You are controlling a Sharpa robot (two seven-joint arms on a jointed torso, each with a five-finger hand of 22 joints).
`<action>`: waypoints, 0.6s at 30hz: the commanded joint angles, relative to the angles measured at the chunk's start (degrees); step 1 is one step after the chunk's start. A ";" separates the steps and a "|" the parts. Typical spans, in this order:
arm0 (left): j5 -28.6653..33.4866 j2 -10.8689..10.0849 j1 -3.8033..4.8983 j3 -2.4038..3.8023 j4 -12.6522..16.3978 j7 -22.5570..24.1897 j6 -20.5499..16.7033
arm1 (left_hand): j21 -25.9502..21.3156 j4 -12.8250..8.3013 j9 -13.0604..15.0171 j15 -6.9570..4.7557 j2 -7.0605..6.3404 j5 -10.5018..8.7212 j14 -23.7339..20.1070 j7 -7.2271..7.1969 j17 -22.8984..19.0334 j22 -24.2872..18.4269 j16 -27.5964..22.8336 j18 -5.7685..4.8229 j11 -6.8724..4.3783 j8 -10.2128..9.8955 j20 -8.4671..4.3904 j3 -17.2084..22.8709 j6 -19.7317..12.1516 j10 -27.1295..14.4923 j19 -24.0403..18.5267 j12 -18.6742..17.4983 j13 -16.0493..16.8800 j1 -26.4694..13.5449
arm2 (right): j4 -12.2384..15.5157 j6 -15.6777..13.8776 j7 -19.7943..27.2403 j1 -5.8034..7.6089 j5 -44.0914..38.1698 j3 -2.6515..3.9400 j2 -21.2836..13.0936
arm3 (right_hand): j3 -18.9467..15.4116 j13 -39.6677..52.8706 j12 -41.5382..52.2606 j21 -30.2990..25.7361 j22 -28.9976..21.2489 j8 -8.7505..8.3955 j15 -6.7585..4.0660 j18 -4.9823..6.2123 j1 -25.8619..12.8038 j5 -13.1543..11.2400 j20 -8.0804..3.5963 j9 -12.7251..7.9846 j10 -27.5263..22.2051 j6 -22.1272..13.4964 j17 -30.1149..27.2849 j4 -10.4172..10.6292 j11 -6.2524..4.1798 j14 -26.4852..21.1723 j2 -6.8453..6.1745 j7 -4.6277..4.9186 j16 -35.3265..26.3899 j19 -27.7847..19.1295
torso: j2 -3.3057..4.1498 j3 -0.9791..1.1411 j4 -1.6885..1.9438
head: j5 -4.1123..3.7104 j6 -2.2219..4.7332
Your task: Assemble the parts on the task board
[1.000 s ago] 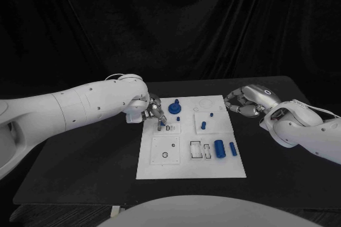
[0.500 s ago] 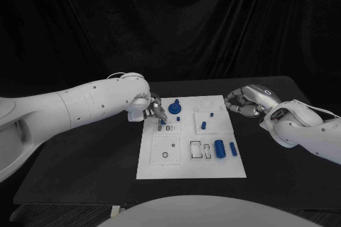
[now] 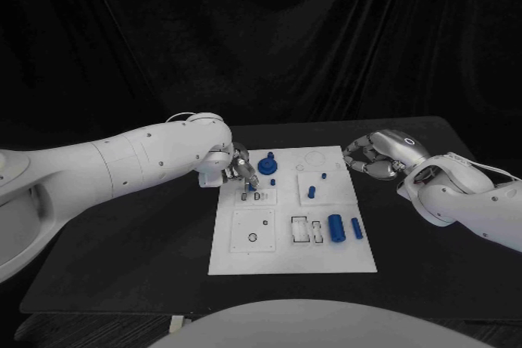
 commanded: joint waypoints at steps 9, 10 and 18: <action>0.54 -0.08 -0.41 0.04 0.52 0.15 -0.47 | 0.15 -1.77 -0.07 -0.43 0.90 0.50 5.80 -1.14 14.51 11.70 0.11 0.38 -0.38 -0.26 0.02 2.32 1.40 4.39 0.35 -0.09 13.21 -0.11 | 0.17 -0.32 -0.61 -0.14 -0.11 0.04 -0.04 | 0.31 15.06 0.20 -0.26 12.12 -0.22 0.33 0.87 0.49 0.31 0.42 0.05 6.00 0.23 5.39 -0.14 0.55 4.22 0.00 0.13 -0.38 2.24 | 0.02 0.00 0.02 | 0.12 0.00; 0.54 -0.11 -0.47 0.04 0.57 0.15 -0.45 | 0.15 -1.77 -0.07 -0.43 0.90 0.50 5.80 -1.14 14.51 11.70 0.11 0.38 -0.38 -0.26 0.02 2.32 1.40 4.39 0.35 -0.09 13.21 -0.11 | 0.19 -0.33 -0.61 -0.14 -0.11 0.04 -0.06 | 0.31 15.06 0.20 -0.26 12.12 -0.22 0.33 0.87 0.49 0.31 0.42 0.05 6.00 0.23 5.39 -0.14 0.55 4.22 0.00 0.13 -0.38 2.24 | 0.01 0.00 0.02 | 0.12 0.00; 0.54 -0.51 -0.96 0.04 1.12 0.23 -0.75 | -0.04 -1.75 -0.15 -0.43 1.00 0.61 5.74 -1.12 14.37 11.64 0.05 0.43 -0.37 -0.34 0.01 2.48 1.42 4.26 0.25 -0.24 13.06 -0.27 | 0.20 -0.30 -0.66 -0.14 -0.11 0.04 -0.06 | 0.31 15.06 0.20 -0.26 12.12 -0.22 0.33 0.87 0.49 0.31 0.42 0.05 6.00 0.23 5.39 -0.14 0.55 4.22 0.00 0.13 -0.38 2.24 | -0.06 0.00 0.05 | 0.25 0.00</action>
